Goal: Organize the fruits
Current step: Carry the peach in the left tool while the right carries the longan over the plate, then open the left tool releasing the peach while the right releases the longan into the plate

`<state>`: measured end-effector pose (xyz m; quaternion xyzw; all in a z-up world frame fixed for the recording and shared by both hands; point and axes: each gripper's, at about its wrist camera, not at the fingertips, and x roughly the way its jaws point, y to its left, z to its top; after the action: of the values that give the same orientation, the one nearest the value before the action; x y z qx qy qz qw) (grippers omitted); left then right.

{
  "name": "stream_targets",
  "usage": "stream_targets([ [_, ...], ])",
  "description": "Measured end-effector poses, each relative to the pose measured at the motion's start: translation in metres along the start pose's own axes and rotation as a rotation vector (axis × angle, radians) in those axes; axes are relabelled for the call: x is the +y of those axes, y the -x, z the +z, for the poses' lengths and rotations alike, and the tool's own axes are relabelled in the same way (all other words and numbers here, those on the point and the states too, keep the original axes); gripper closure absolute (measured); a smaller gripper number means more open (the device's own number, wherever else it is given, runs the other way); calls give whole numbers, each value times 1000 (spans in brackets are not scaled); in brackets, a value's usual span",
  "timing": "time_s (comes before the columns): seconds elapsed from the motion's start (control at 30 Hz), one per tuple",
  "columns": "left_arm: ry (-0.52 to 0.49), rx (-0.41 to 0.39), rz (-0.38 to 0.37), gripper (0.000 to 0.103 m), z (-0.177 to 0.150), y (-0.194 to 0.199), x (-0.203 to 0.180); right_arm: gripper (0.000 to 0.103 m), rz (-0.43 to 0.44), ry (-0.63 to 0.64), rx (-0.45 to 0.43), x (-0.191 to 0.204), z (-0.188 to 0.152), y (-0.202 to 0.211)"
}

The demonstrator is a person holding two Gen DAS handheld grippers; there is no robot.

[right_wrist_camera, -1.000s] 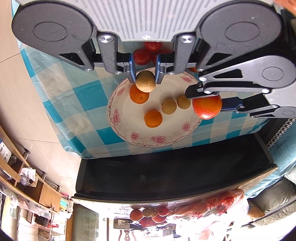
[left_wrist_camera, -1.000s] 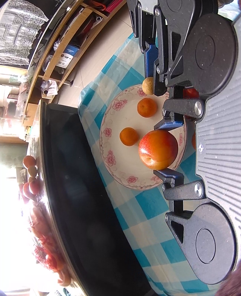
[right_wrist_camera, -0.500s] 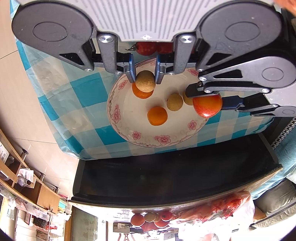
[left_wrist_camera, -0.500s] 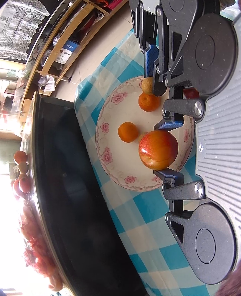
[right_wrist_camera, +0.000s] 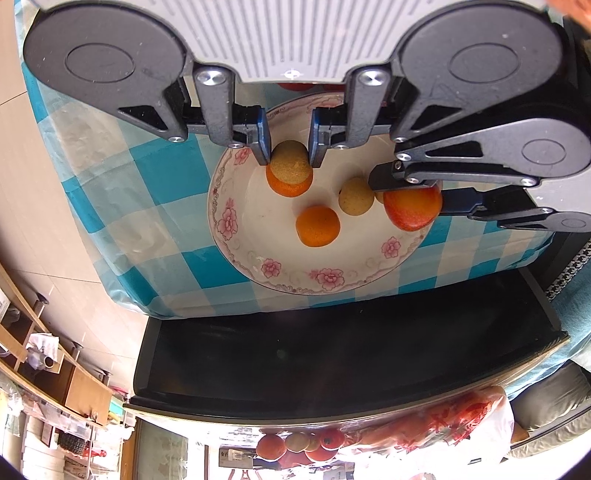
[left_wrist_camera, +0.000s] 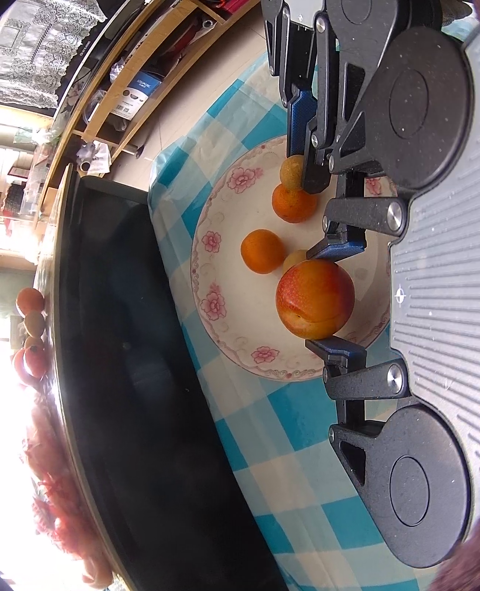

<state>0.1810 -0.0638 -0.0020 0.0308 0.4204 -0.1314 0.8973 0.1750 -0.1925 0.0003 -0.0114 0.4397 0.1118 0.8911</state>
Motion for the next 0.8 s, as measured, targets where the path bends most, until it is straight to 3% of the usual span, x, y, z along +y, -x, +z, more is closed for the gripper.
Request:
stream_targets([
  [0.53, -1, -20, 1, 53, 22, -19, 2, 75, 0, -25, -40, -11, 19, -19],
  [0.8, -11, 5, -9, 52, 14, -21, 3, 75, -8, -22, -45, -13, 20, -22],
])
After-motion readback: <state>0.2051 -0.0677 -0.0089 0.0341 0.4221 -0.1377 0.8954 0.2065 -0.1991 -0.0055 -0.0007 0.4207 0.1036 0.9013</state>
